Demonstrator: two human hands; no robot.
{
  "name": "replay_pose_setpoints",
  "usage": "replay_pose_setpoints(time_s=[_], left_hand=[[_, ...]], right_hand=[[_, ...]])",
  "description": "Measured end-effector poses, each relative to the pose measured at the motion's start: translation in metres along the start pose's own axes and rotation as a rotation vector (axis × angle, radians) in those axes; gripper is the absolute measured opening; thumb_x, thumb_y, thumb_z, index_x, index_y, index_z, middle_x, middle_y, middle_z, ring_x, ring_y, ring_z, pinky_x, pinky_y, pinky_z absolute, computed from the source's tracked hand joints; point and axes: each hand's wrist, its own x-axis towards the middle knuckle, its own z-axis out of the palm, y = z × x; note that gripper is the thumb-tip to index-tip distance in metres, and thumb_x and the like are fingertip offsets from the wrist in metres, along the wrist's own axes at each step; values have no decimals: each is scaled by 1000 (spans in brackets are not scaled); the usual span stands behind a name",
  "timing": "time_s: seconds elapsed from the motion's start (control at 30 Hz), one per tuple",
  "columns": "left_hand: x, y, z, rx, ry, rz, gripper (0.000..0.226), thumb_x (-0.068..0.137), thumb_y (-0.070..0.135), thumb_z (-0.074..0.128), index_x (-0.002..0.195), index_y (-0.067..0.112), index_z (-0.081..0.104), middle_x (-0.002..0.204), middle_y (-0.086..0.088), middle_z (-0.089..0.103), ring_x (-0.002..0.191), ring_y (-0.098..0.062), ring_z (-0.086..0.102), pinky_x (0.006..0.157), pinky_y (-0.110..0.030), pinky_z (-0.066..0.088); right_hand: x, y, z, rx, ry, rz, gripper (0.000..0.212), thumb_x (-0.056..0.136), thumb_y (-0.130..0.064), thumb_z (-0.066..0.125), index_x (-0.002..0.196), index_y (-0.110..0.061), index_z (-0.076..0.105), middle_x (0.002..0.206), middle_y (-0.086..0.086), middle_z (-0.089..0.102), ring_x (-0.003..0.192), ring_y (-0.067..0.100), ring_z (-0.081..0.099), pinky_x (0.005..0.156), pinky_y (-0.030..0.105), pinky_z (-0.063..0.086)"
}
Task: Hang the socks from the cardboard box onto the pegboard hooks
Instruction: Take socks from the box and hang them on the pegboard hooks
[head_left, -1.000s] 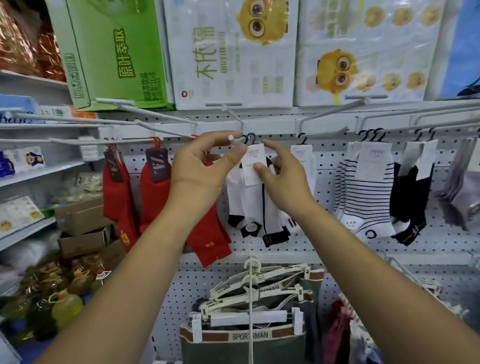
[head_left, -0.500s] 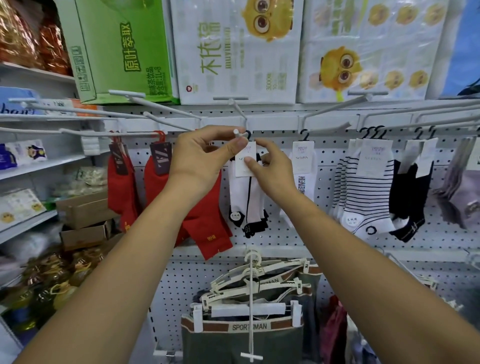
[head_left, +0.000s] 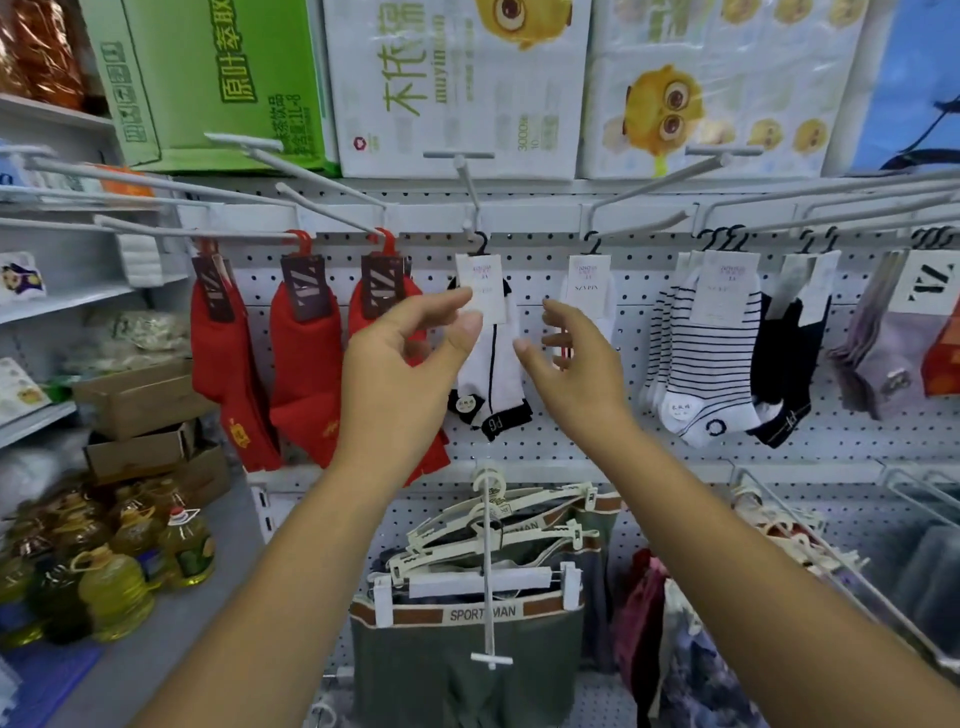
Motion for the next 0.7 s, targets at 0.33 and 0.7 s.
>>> replay_pose_setpoints(time_s=[0.33, 0.7], left_hand=[[-180, 21, 76, 14, -245, -231, 31, 89, 34, 73, 119, 40, 71, 121, 24, 69, 117, 3, 60, 103, -27, 50], [-417, 50, 248, 131, -704, -382, 36, 90, 35, 74, 123, 22, 70, 115, 20, 64, 108, 13, 53, 94, 0, 32]], right_hand=[[-185, 33, -151, -121, -10, 55, 34, 98, -32, 62, 131, -36, 56, 132, -27, 53, 125, -2, 51, 107, 32, 45], [-449, 123, -381, -301, 100, 521, 29, 94, -20, 67, 123, -19, 64, 121, -9, 64, 114, 8, 61, 97, 36, 51]])
